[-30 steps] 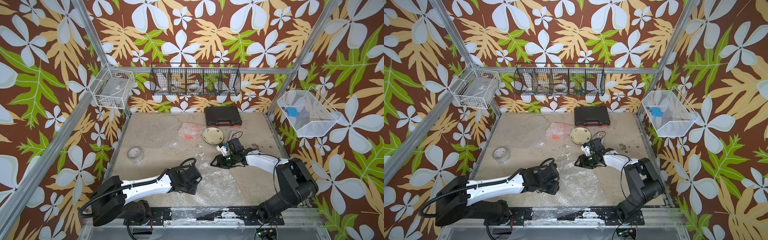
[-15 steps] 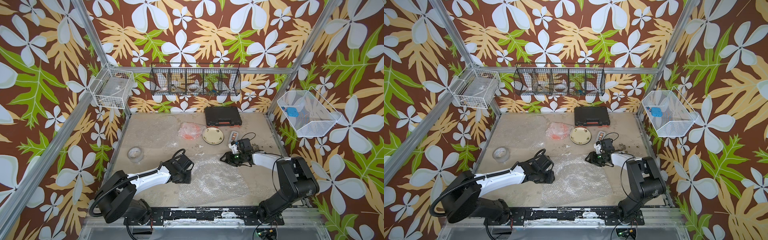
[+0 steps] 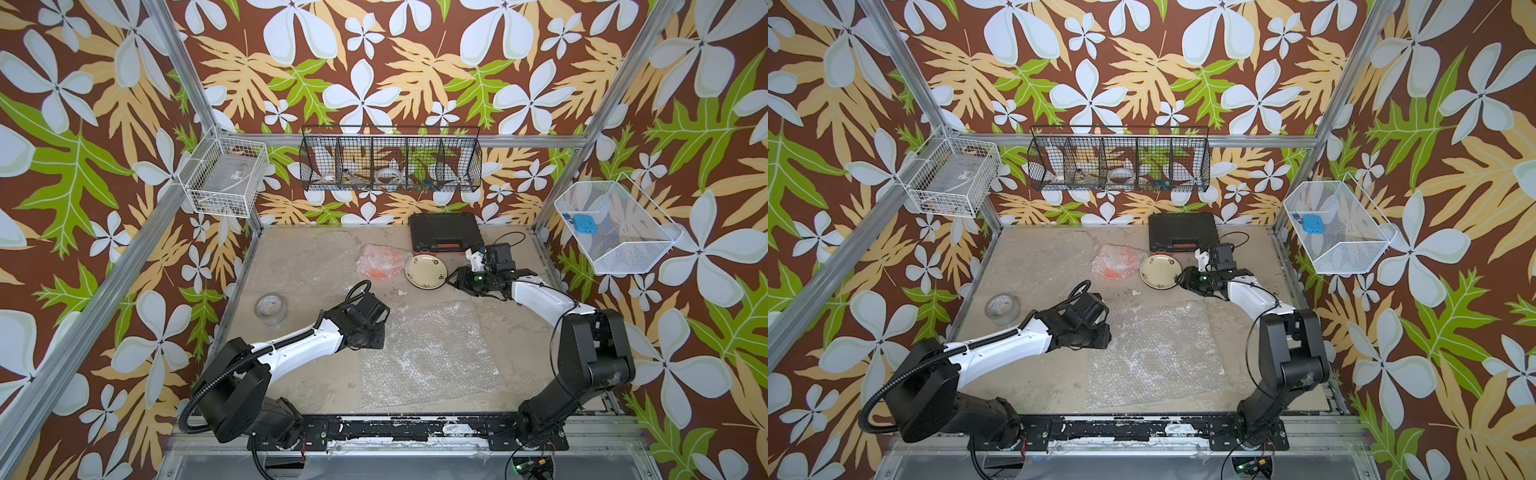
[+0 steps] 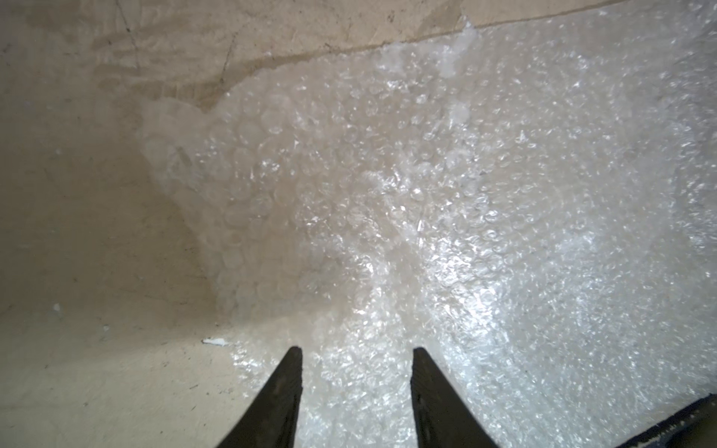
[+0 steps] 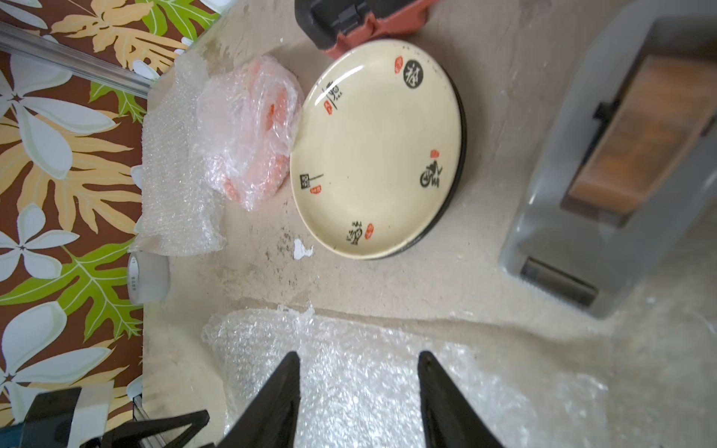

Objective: Wrap dinner plates in bubble wrap
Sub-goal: Move the bubble wrap to the center of the board, then pick up the plate.

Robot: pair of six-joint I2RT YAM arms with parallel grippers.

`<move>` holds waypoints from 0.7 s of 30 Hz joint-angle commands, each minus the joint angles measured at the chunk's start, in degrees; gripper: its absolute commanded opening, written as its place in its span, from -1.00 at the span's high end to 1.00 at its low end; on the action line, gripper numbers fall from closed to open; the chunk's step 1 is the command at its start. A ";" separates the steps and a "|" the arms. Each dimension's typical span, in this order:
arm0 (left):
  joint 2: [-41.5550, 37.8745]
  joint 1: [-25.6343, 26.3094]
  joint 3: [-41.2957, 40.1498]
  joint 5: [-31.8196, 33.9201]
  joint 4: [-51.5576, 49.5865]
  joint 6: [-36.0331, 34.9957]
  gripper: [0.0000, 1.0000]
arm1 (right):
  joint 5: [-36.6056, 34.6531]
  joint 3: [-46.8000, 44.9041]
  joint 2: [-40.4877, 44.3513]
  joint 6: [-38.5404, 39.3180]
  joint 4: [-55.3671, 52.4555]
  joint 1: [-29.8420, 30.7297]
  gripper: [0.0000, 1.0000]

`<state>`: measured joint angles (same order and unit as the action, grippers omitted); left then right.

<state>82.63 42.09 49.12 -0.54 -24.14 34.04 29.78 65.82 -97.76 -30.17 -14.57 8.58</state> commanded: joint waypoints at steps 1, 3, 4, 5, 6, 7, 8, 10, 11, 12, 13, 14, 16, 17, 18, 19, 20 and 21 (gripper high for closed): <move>1.90 -0.87 3.50 -2.54 3.96 -1.12 0.07 | -0.64 4.17 -3.28 0.67 -1.16 -0.08 0.08; 4.27 -1.91 6.76 -4.01 5.99 -1.45 0.08 | 1.16 6.99 -6.55 0.84 -0.60 0.06 0.09; 5.70 -2.61 8.70 -4.97 7.25 -1.61 0.08 | 1.67 8.97 -8.48 1.06 -1.00 0.24 0.10; 7.18 -3.31 10.43 -6.05 8.11 -1.83 0.08 | 1.78 10.66 -9.93 1.49 -1.56 0.55 0.10; 9.17 -4.27 12.86 -7.29 8.88 -2.12 0.08 | 1.68 12.28 -11.52 1.90 -2.01 1.02 0.11; 11.21 -5.08 15.46 -8.71 9.63 -2.52 0.08 | 1.43 13.95 -13.06 2.28 -2.45 1.49 0.10; 13.05 -5.86 17.62 -9.68 10.31 -2.69 0.08 | 1.58 15.81 -14.52 2.77 -2.99 1.99 0.11; 17.24 -6.93 22.49 -11.75 11.41 -2.92 0.08 | 1.75 18.88 -17.36 3.25 -3.94 2.70 0.12; 19.64 -7.39 25.31 -12.58 11.83 -2.96 0.08 | 1.94 20.20 -18.79 3.51 -4.19 3.05 0.13; 21.98 -7.84 27.79 -13.34 12.29 -2.93 0.08 | 2.04 21.44 -19.95 3.77 -4.47 3.43 0.14; 24.23 -8.31 30.13 -14.03 12.92 -2.55 0.09 | 2.29 22.58 -21.16 4.02 -4.83 3.84 0.15; 26.25 -8.72 32.34 -14.66 13.28 -2.19 0.10 | 2.38 23.24 -22.08 4.15 -4.98 4.08 0.16; 30.48 -9.42 37.18 -15.63 13.22 -1.64 0.11 | 2.74 25.26 -24.28 4.78 -5.91 5.04 0.18; 32.81 -9.63 40.00 -15.15 12.42 -1.75 0.13 | 2.74 26.14 -25.27 5.09 -6.48 5.51 0.19; 35.01 -9.54 43.27 -13.23 10.43 -2.25 0.14 | 2.73 26.75 -26.07 5.21 -6.65 5.80 0.20; 36.76 -9.58 45.94 -11.45 8.25 -2.48 0.14 | 2.78 26.89 -26.56 5.21 -6.46 5.96 0.22; 38.70 -9.65 48.69 -9.78 6.34 -2.49 0.15 | 2.75 26.89 -26.98 5.21 -6.11 6.24 0.27; 40.48 -9.65 51.02 -8.34 4.88 -2.65 0.16 | 2.90 27.05 -27.49 5.43 -6.16 6.46 0.30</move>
<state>120.40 32.56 95.59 -12.78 -14.90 31.68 31.75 92.23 -124.36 -26.04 -19.68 14.72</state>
